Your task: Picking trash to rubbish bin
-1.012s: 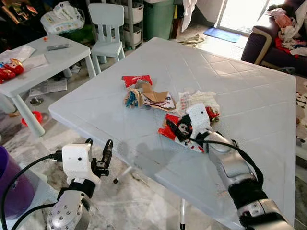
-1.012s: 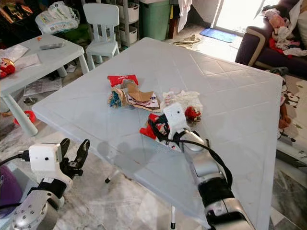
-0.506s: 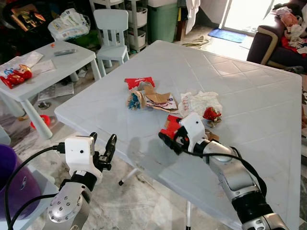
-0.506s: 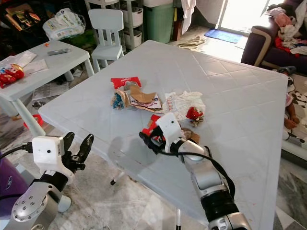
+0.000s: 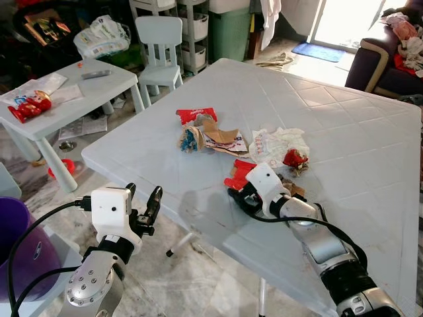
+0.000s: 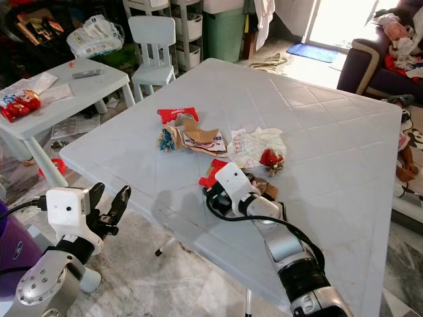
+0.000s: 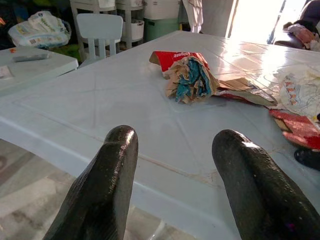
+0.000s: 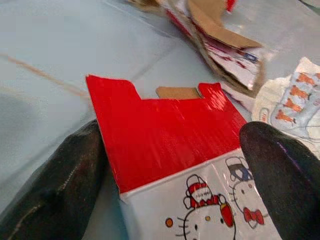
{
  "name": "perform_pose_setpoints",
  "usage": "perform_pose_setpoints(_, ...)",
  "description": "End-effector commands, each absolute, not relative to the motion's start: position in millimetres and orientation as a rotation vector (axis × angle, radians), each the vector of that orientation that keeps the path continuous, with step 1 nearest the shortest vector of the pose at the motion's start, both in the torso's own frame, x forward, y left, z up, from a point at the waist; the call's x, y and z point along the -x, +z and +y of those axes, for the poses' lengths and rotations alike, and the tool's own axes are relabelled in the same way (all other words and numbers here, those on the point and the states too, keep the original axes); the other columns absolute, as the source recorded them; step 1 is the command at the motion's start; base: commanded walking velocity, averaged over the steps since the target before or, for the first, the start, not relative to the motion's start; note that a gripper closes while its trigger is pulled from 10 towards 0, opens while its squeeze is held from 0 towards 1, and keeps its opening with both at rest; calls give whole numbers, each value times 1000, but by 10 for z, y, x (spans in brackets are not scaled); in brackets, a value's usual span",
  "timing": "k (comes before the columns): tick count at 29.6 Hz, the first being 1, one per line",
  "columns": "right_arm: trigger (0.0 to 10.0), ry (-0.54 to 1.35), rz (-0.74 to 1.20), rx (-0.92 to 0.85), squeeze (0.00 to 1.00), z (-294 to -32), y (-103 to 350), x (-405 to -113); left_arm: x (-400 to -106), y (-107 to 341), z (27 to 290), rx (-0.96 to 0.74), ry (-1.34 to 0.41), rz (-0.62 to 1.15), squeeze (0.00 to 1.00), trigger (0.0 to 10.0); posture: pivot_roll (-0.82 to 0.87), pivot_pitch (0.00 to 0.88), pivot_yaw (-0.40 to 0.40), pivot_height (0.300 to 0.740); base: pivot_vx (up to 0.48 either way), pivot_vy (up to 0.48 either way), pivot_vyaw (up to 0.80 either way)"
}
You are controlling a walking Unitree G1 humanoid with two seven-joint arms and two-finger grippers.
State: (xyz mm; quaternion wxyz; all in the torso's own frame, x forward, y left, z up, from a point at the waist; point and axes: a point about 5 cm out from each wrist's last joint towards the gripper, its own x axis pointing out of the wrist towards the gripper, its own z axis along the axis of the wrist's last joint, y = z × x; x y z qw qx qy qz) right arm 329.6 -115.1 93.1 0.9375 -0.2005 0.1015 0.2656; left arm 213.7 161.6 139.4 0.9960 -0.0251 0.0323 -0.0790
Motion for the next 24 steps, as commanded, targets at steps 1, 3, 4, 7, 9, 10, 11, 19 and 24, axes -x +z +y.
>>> perform_pose_setpoints(1,10000,485,288,421,0,-1290,798,-3288,-2136,1390,1612,54,-164,74,0,10000,203,38,-9,740,0,0,0)
perform_pose_setpoints(3,4549,471,301,405,0,-1304,775,-3297,-2145,1392,1609,55,-166,73,0,10000,203,40,-10,740,0,0,0)
perform_pose_setpoints(4,3176,470,306,398,0,-1306,765,-3294,-2145,1394,1602,56,-167,72,0,10000,200,42,-10,740,0,0,0)
perform_pose_setpoints(7,0,465,322,364,0,-1306,742,-3289,-2154,1399,1589,60,-170,71,0,10000,198,44,-11,740,0,0,0)
perform_pose_setpoints(9,0,462,329,347,0,-1304,728,-3288,-2156,1400,1582,62,-172,71,0,10000,196,45,-11,740,0,0,0)
perform_pose_setpoints(10,0,459,337,326,0,-1306,713,-3283,-2161,1402,1579,64,-174,70,0,10000,196,46,-14,740,0,0,0)
perform_pose_setpoints(11,0,458,341,319,0,-1307,707,-3282,-2164,1403,1578,64,-174,70,0,10000,196,46,-14,740,0,0,0)
perform_pose_setpoints(19,0,439,352,268,0,-1314,711,-3305,-2308,1401,1540,105,-228,88,0,10000,189,50,-20,740,0,0,0)
perform_pose_setpoints(24,0,438,345,265,0,-1311,725,-3307,-2307,1341,1412,143,-341,156,0,10000,169,49,-17,740,0,0,0)
